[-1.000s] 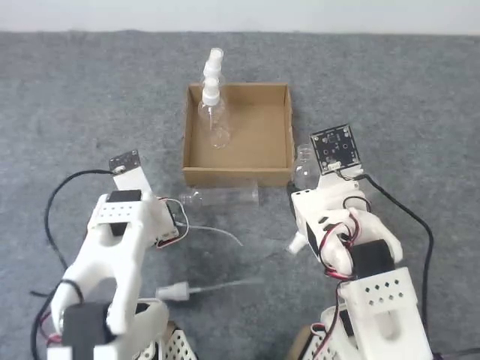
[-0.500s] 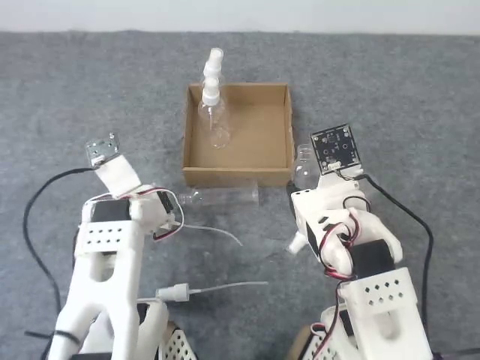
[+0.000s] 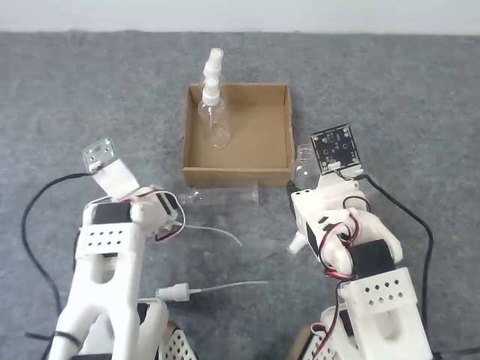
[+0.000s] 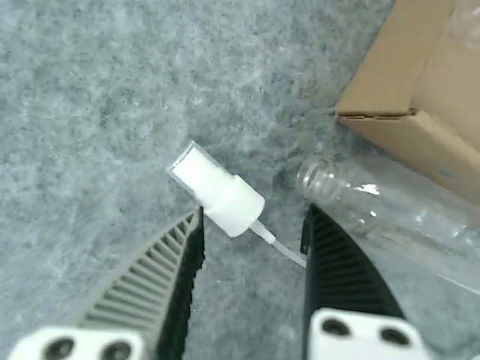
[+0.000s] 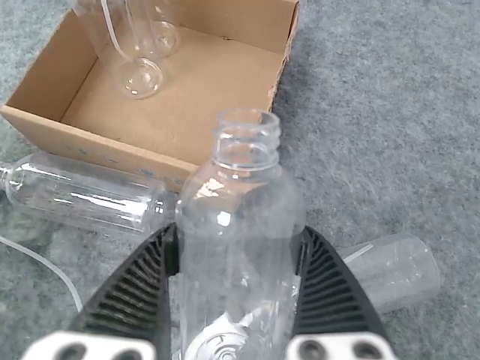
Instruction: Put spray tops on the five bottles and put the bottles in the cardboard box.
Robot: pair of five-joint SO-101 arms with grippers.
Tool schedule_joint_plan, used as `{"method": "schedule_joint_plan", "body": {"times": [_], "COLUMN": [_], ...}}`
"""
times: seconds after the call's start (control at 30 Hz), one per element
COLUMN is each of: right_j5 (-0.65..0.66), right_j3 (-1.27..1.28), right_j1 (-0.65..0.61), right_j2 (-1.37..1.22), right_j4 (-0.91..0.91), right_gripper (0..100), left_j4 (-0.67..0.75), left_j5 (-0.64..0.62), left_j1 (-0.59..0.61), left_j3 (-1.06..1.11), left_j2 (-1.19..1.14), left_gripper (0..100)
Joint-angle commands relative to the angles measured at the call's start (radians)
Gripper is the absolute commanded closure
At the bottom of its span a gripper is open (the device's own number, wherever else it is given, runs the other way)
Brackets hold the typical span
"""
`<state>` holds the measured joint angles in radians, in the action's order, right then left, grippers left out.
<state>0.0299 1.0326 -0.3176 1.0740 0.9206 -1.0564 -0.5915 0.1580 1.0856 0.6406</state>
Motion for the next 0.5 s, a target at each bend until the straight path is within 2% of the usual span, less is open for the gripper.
{"method": "schedule_joint_plan", "body": {"times": [0.0,0.13,0.27,0.47], "right_j5": [-0.002,-0.002,-0.002,-0.002], "right_j3": [-0.018,-0.005,-0.005,0.002], "right_j1": [0.013,0.013,0.013,0.013], "right_j2": [0.016,0.016,0.016,0.016], "right_j4": [-0.019,-0.027,-0.027,-0.041], "right_gripper": [95.7,95.7,95.7,95.7], "left_j4": [0.110,0.169,0.170,0.238], "left_j5": [-0.054,-0.058,-0.060,-0.060], "left_j1": [-0.006,-0.005,-0.005,-0.006], "left_j3": [0.064,0.120,0.125,0.114], "left_j2": [0.035,0.035,0.034,-0.071], "left_gripper": [80,80,80,89]}}
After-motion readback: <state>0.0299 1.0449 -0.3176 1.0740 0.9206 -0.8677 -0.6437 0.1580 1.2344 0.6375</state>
